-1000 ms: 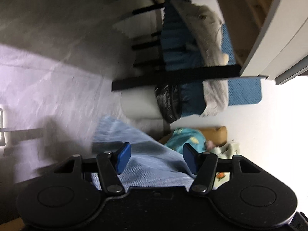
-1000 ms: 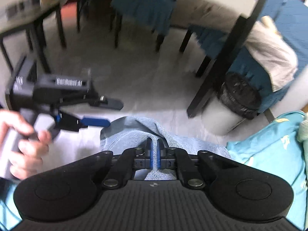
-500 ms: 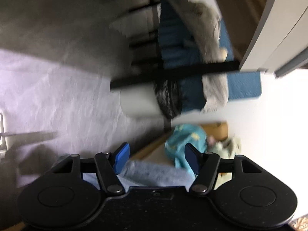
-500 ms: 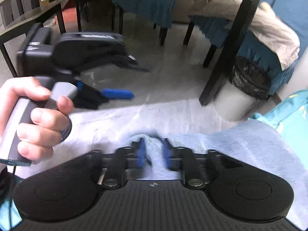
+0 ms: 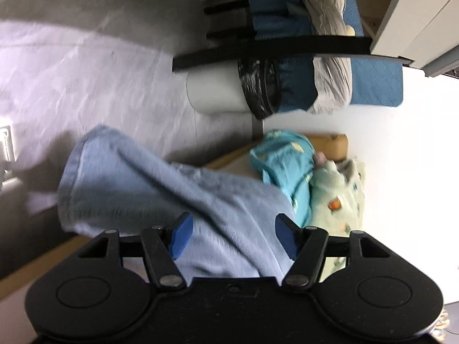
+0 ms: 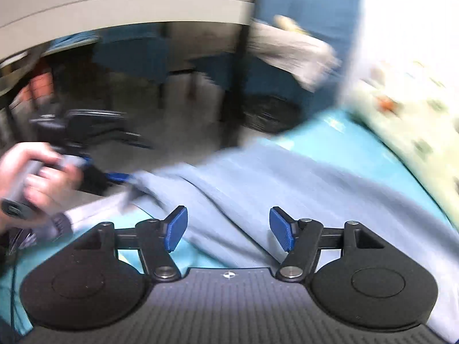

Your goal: Fold clothes

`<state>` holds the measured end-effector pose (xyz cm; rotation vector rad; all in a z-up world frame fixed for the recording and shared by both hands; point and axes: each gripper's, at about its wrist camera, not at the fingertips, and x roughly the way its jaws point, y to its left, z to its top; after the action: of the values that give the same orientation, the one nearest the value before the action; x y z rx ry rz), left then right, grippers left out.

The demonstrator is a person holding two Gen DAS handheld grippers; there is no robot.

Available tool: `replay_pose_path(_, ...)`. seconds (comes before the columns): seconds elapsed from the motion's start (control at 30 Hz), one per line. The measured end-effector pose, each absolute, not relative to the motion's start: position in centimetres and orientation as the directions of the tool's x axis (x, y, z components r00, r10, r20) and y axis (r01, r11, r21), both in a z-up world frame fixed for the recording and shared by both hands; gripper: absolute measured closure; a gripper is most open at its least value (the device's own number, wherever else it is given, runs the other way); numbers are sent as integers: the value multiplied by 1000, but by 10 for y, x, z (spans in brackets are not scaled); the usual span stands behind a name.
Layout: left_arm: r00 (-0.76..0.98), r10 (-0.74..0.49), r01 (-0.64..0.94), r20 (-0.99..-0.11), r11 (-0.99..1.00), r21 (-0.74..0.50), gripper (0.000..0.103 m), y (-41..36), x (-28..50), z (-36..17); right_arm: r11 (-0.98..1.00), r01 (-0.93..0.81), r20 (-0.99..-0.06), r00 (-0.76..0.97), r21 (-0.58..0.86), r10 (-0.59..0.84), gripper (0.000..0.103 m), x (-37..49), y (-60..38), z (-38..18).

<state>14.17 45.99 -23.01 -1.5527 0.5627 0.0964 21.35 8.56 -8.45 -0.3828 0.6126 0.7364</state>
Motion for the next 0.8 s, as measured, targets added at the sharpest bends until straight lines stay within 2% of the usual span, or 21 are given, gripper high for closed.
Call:
replay_pose_path(0.1,860,-345,-407,-377,-17,-913,34,459,125,-232,789,-613,-655,615,-47,438,37,216,38,-83)
replay_pose_path(0.27,816,-432,-454,-383,-70,-888,32,452,131,-251,899,-434,-675,643,68,361,37,211,-21,-85)
replay_pose_path(0.37,815,-429,-475,-389,-111,-873,30,451,139,-261,923,-367,-678,649,116,344,37,211,-39,-85)
replay_pose_path(0.47,814,-436,-484,-383,-147,-862,19,453,149,-266,930,-344,-676,654,133,339,37,209,-49,-77)
replay_pose_path(0.8,766,-392,-596,-509,-136,-792,14,451,181,-286,939,-261,-694,634,222,340,37,198,-86,-53)
